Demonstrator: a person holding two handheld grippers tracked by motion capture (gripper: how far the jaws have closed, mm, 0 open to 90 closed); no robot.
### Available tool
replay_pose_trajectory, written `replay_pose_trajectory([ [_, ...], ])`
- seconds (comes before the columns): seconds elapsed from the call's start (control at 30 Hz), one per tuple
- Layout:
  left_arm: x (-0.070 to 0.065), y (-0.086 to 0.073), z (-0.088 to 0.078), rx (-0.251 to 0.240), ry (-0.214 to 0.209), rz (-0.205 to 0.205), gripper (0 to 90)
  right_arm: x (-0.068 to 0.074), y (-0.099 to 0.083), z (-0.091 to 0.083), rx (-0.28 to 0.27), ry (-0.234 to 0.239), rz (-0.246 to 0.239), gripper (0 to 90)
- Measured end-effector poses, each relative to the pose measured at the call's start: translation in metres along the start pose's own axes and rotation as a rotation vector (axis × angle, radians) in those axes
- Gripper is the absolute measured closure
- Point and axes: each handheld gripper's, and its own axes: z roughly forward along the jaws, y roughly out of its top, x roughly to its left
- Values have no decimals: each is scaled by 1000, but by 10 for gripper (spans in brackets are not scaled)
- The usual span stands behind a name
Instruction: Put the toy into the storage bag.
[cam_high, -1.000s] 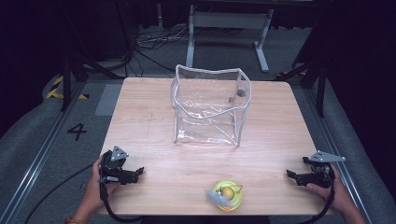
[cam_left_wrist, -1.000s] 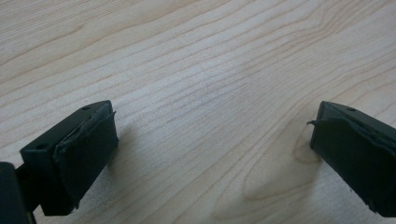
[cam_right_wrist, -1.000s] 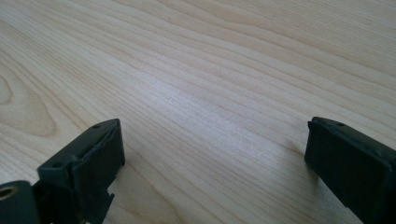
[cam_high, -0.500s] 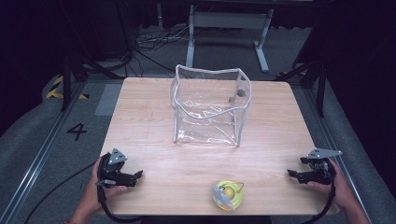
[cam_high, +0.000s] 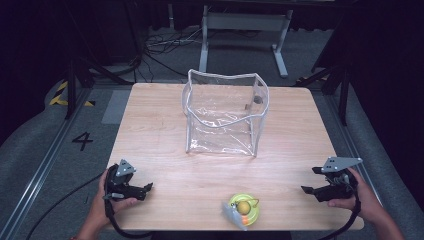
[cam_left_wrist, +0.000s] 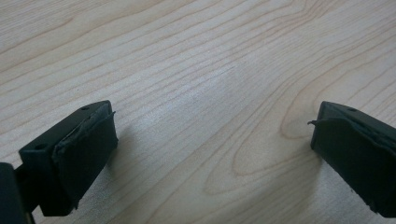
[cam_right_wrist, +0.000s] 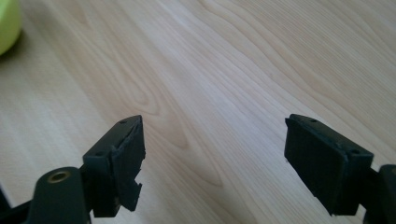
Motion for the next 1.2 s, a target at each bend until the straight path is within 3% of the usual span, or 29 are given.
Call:
replay_pose_trajectory([
  [0.27, 0, 0, 0, 0, 0, 0, 7, 36, 35, -3, 47, 59, -151, 239],
  [0.57, 0, 0, 0, 0, 0, 0, 7, 67, 69, -4, 100, 115, -278, 242],
  [0.83, 0, 0, 0, 0, 0, 0, 7, 87, 90, 3, 145, 170, -340, 242],
  [0.9, 0, 0, 0, 0, -1, 0, 7, 95, 97, 5, 179, 190, -376, 244],
  [1.2, 0, 0, 0, 0, -1, 0, 7, 114, 116, 7, 200, 220, -432, 252],
])
